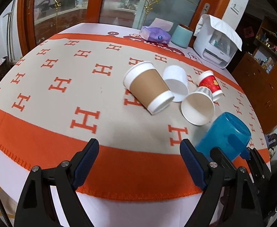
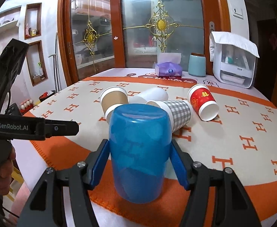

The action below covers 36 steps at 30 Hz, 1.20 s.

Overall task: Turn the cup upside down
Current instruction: 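Lower the blue cup mouth-down onto the cloth and open the right gripper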

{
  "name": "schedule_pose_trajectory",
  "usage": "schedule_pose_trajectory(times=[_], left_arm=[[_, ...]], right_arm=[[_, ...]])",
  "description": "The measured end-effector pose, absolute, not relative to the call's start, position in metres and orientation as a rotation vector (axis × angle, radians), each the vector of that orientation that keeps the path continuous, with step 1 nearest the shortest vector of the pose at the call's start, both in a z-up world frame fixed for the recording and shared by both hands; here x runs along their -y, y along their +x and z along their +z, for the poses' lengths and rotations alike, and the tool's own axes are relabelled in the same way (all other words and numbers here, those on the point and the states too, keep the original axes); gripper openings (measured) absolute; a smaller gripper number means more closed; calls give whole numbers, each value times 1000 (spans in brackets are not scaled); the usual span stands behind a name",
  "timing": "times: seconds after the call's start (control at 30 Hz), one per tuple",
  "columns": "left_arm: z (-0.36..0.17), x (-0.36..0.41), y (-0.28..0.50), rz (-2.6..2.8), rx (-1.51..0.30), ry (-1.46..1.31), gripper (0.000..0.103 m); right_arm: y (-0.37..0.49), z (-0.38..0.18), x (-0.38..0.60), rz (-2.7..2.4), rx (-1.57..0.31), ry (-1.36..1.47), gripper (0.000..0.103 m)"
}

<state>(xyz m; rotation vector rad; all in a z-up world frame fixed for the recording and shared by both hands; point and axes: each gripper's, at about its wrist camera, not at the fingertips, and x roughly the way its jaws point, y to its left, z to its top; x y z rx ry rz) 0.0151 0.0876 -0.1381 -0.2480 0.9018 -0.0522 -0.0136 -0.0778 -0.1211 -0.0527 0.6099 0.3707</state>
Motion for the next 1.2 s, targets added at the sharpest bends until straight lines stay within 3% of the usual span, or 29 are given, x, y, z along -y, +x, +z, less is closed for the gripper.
schedule_pose_trajectory(times=[0.5, 0.67, 1.2], left_arm=[[-130, -75, -3, -90, -884, -193, 86], [-129, -73, -6, -100, -897, -190, 90], [-114, -67, -25, -95, -881, -157, 93]], right_arm=[[-31, -125, 73, 353, -621, -132, 65], [-30, -120, 84, 341, -641, -60, 74], [-51, -77, 107, 329, -700, 91, 74]])
